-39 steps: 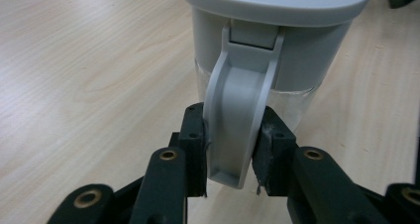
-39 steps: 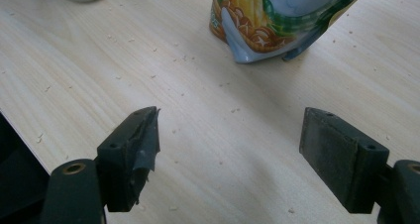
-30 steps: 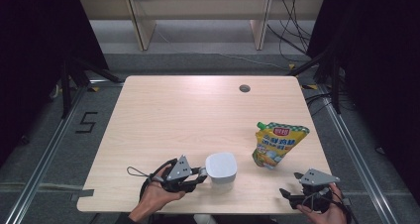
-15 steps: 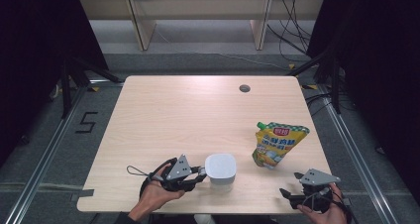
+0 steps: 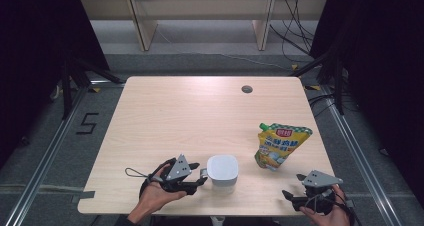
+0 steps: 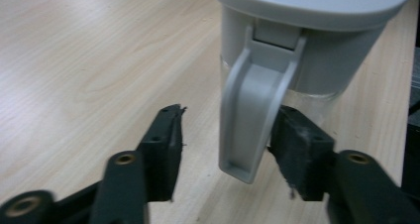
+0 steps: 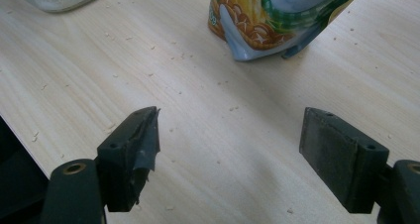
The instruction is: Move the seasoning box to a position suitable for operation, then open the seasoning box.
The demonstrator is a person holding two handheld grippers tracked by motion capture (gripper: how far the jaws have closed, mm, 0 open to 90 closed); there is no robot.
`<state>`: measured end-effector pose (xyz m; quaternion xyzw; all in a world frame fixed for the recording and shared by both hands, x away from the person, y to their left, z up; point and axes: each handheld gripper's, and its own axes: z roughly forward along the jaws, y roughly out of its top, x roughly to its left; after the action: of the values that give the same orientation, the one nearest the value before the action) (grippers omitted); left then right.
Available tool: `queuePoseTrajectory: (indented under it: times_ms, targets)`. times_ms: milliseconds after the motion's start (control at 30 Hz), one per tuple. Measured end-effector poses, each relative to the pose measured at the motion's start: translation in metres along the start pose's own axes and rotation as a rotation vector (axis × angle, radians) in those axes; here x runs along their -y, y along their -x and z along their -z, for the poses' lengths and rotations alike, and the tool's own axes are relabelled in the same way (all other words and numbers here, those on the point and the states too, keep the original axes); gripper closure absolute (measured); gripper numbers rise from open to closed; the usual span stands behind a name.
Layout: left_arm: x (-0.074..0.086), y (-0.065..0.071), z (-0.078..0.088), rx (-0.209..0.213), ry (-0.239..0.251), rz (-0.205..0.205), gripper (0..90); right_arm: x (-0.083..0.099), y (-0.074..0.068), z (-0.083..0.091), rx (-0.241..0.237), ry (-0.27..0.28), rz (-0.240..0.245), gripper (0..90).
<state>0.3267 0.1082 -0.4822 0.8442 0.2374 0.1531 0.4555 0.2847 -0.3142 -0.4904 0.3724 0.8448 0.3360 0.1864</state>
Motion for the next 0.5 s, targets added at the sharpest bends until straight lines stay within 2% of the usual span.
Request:
queuePoseTrajectory:
  times_ms: [200,267,367,433,500]
  targets:
    - [-0.006,-0.001,0.008,0.022,0.031,0.034,30.8,-0.001,0.000,-0.001,0.000,0.015,0.025,24.5]
    - [-0.009,0.001,0.011,0.030,0.046,0.050,29.5,-0.001,0.000,-0.002,-0.016,0.013,0.021,24.5]
    - [-0.013,0.004,0.014,0.044,0.054,0.085,28.0,0.000,0.001,-0.002,-0.010,0.013,0.024,24.5]
    - [-0.014,0.006,0.017,0.048,0.045,0.084,27.4,-0.001,0.001,-0.002,-0.010,0.014,0.024,24.5]
    - [-0.016,0.005,0.019,0.055,0.044,0.046,27.5,-0.001,0.001,-0.002,-0.014,0.018,0.027,24.5]
